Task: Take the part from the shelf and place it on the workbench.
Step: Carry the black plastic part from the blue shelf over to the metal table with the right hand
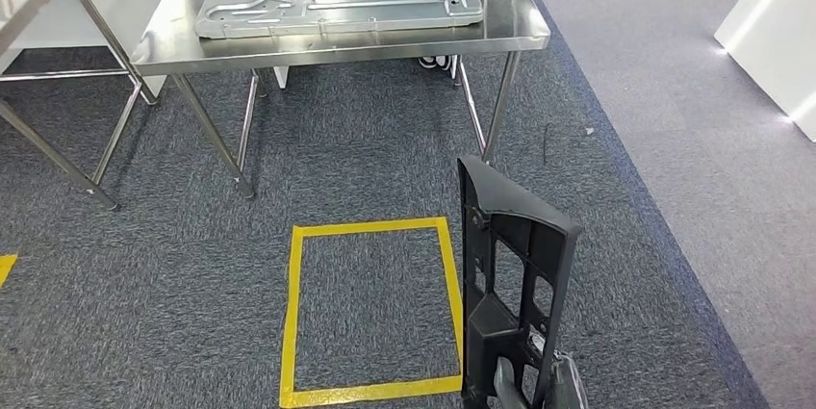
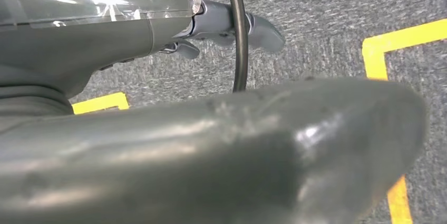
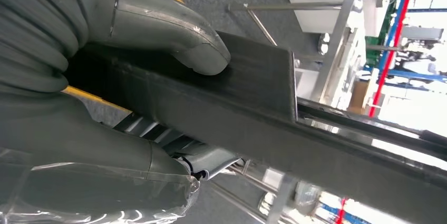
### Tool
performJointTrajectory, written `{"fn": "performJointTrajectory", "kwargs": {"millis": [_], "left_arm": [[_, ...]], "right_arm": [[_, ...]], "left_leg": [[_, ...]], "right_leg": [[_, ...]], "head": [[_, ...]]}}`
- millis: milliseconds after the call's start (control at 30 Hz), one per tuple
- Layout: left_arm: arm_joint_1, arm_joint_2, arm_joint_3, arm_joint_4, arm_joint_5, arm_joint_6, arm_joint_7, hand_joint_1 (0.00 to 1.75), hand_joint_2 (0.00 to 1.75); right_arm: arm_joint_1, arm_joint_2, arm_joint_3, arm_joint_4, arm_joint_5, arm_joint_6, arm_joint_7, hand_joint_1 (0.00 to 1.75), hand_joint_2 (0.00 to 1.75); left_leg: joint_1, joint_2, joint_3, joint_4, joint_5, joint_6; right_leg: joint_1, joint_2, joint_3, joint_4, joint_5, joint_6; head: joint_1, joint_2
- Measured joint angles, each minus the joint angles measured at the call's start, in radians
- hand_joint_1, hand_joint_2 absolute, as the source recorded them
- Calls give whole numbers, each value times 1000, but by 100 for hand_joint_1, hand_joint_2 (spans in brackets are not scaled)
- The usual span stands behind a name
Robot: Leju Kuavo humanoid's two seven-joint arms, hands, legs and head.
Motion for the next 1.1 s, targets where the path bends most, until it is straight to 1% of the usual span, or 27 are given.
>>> {"fn": "performJointTrajectory", "kwargs": {"millis": [67,133,167,200,267,300,333,367,433,467,500,567,600,633,667,700,733,800,833,867,900,933,967,1000,1033,1067,1100], "left_arm": [[3,2,2,0,-4,-4,4,0,0],[6,3,4,-1,-6,-9,8,0,0],[5,3,5,-1,-7,-12,8,0,0],[3,4,5,-1,-8,-14,9,0,0],[1,6,5,-1,-8,-16,9,0,0],[2,6,5,-1,-8,-17,10,0,0],[4,6,5,-1,-8,-18,10,0,0],[5,6,5,-1,-8,-18,11,0,0],[7,5,6,-1,-8,-18,12,0,0],[6,6,6,-1,-8,-18,12,0,0],[4,6,6,-2,-8,-18,12,0,0],[2,7,6,-2,-8,-17,12,0,0],[1,7,6,-2,-8,-16,12,0,0],[2,7,6,-2,-8,-16,12,0,0],[2,8,6,-2,-8,-16,12,0,0],[1,8,6,-2,-8,-16,12,0,0],[0,8,6,-1,-8,-16,13,0,0],[0,9,6,-1,-8,-16,14,0,0],[2,10,6,-1,-8,-15,16,0,0],[5,11,6,-1,-8,-15,17,0,0],[6,13,6,-1,-8,-15,18,0,0],[7,13,6,-1,-8,-14,18,0,0],[5,15,6,-1,-8,-14,19,0,0],[3,16,6,-1,-8,-14,19,0,0],[2,17,6,-2,-8,-14,19,0,0],[2,17,6,-2,-8,-14,20,0,0],[5,17,6,-2,-8,-14,20,0,0]], "right_arm": [[-2,-4,10,9,-8,-5,5,175,175],[-3,-10,18,15,4,-14,16,175,175],[-5,-13,23,18,10,-19,21,175,175],[-8,-17,27,20,13,-24,25,175,175],[-13,-24,35,27,10,-34,29,175,175],[-14,-26,37,30,7,-38,31,175,175],[-14,-28,39,34,6,-41,33,175,175],[-13,-30,41,37,5,-43,34,175,175],[-13,-34,44,40,4,-43,36,175,175],[-14,-35,45,42,4,-43,36,175,175],[-14,-36,47,43,4,-44,36,175,175],[-14,-37,50,45,4,-47,37,175,175],[-13,-38,52,46,4,-49,38,175,175],[-13,-39,55,47,4,-52,40,175,175],[-14,-40,57,47,4,-54,44,175,175],[-14,-41,61,48,4,-56,47,175,175],[-15,-42,64,49,4,-58,50,175,175],[-16,-43,68,52,5,-64,55,175,175],[-16,-44,70,54,9,-69,61,175,175],[-16,-45,73,56,19,-74,72,175,175],[-16,-47,77,58,35,-80,87,175,175],[-16,-50,83,60,54,-86,104,175,175],[-16,-53,89,62,70,-90,119,175,175],[-17,-56,95,63,78,-94,129,175,175],[-18,-58,100,64,74,-95,134,175,175],[-19,-61,105,65,63,-96,135,175,175],[-21,-63,109,66,50,-97,135,175,175]], "left_leg": [[-4,-5,9,-23,0,9],[3,-10,36,-46,15,13],[7,-12,50,-57,16,14],[11,-14,61,-65,19,15],[14,-16,67,-70,15,15],[16,-17,69,-70,11,14],[18,-18,73,-70,6,11],[21,-19,79,-69,0,6],[28,-21,98,-69,-15,-7],[30,-22,106,-67,-23,-15],[30,-22,109,-67,-30,-23],[28,-22,116,-62,-36,-37],[28,-22,119,-59,-38,-43],[29,-21,123,-49,-41,-47],[30,-19,116,-26,-50,-51],[32,-16,96,12,-66,-53],[32,-14,64,69,-90,-55],[32,-13,-17,189,-136,-55],[31,-13,-46,221,-142,-53],[29,-12,-57,218,-126,-48],[26,-9,-52,179,-89,-40],[20,1,-35,117,-41,-29],[11,18,-18,60,-8,-17],[3,32,-5,15,4,-8],[-4,42,3,-11,9,-1],[-8,44,6,-19,2,2],[-8,38,11,-28,3,5]], "right_leg": [[-3,-1,7,7,1,11],[-2,-3,13,24,2,23],[-2,-4,3,46,-7,29],[-4,-4,-21,85,-26,35],[-15,-4,-99,195,-76,48],[-21,-4,-135,237,-92,54],[-27,-4,-159,252,-88,60],[-33,-5,-165,235,-64,66],[-43,-5,-130,116,29,75],[-44,-5,-110,59,52,76],[-43,-5,-95,19,66,71],[-38,-5,-89,2,58,53],[-38,-5,-84,2,63,42],[-39,-6,-77,0,63,34],[-39,-7,-68,-1,59,26],[-39,-8,-60,-3,56,20],[-38,-9,-55,-4,51,14],[-32,-10,-47,-4,41,8],[-29,-12,-41,-4,35,6],[-26,-14,-33,-4,28,4],[-22,-19,-22,-4,20,3],[-19,-25,-11,-5,11,3],[-16,-30,0,-5,4,4],[-15,-35,6,-7,-3,8],[-14,-41,11,-8,-8,13],[-13,-46,16,-8,-9,20],[-14,-50,22,-7,-9,26]], "head": [[0,0],[0,0],[0,0],[0,0],[0,0],[0,0],[0,0],[0,0],[0,0],[0,0],[0,0],[0,0],[0,0],[0,0],[0,0],[0,0],[0,0],[-1,0],[-1,0],[-1,0],[-1,0],[-1,0],[0,0],[-1,0],[-1,0],[0,0],[-1,0]]}}
